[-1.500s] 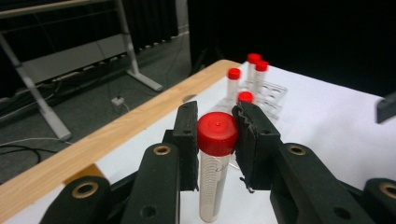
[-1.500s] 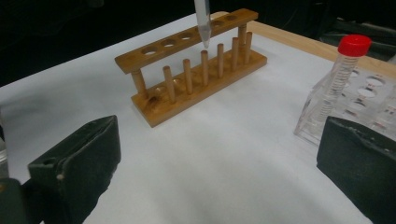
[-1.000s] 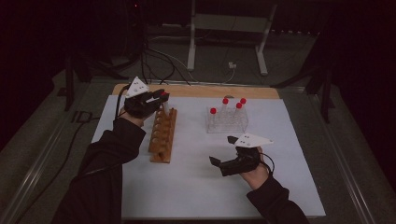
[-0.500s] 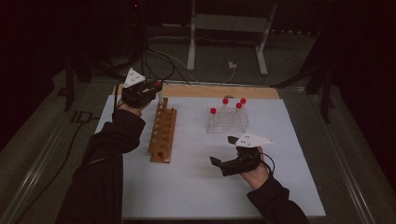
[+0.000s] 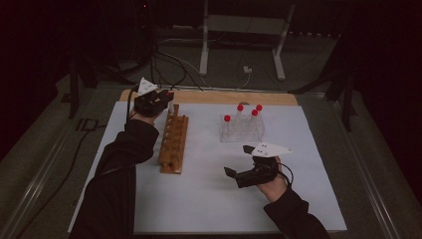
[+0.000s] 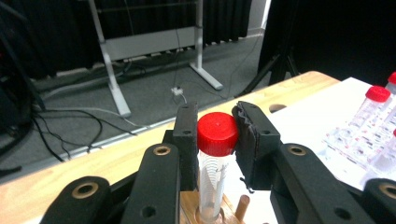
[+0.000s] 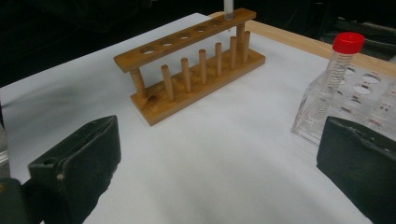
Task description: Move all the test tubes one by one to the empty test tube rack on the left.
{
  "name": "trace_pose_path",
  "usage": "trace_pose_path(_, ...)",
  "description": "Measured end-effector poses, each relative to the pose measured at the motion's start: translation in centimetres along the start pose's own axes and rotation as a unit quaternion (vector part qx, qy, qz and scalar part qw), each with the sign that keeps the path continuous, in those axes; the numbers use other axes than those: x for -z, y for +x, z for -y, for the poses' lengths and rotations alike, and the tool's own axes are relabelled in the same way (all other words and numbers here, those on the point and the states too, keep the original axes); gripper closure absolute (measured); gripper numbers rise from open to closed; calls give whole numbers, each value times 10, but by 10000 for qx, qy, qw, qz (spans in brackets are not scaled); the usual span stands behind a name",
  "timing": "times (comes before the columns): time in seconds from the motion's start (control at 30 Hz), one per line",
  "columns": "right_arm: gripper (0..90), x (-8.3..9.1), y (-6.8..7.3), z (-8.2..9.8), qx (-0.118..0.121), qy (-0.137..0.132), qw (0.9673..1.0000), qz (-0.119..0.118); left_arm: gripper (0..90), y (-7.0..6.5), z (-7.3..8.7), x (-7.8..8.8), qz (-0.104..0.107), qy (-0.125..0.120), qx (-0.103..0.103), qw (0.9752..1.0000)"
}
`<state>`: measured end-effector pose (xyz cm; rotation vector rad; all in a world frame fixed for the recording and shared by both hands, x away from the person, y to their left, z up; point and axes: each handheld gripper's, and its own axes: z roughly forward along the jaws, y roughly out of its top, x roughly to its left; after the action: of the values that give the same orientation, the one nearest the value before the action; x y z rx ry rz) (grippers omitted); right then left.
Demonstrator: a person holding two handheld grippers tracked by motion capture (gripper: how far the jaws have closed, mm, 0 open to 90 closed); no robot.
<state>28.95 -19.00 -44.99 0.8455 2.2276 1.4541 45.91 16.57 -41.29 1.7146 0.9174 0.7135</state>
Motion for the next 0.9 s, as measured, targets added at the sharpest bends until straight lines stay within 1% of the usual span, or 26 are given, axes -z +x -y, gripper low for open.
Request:
trace_pose_path(0.17, 0, 0, 0, 0, 11, -1, 10000, 7, 720, 0, 8, -4, -43, 110, -11, 9999)
trace_pose_path(0.27, 0, 0, 0, 0, 6, 3, 10000, 2, 720, 0, 12, -5, -19, 112, 18, 9999)
trace_pose_path(0.53, 0, 1, 1, 0, 1, -9, 10000, 13, 720, -2, 25, -10, 4, 257, 18, 9997)
trace_pose_path(0.6, 0, 1, 1, 0, 0, -9, 10000, 11, 720, -2, 27, -11, -13, 288, -26, 9996)
trace_pose_path(0.7, 0, 1, 1, 0, 4, 1, 10000, -1, 720, -2, 29, -11, -2, 302, 7, 9995)
trace_pose_path(0.73, 0, 1, 1, 0, 9, 3, 10000, 5, 720, -2, 29, -11, -15, 312, -28, 9995)
trace_pose_path(0.77, 0, 1, 1, 0, 6, 1, 10000, -1, 720, -2, 30, -11, -3, 325, -14, 9995)
trace_pose_path(0.9, 0, 1, 1, 0, 3, -3, 10000, -17, 719, -3, 32, -13, -9, 450, -73, 9990)
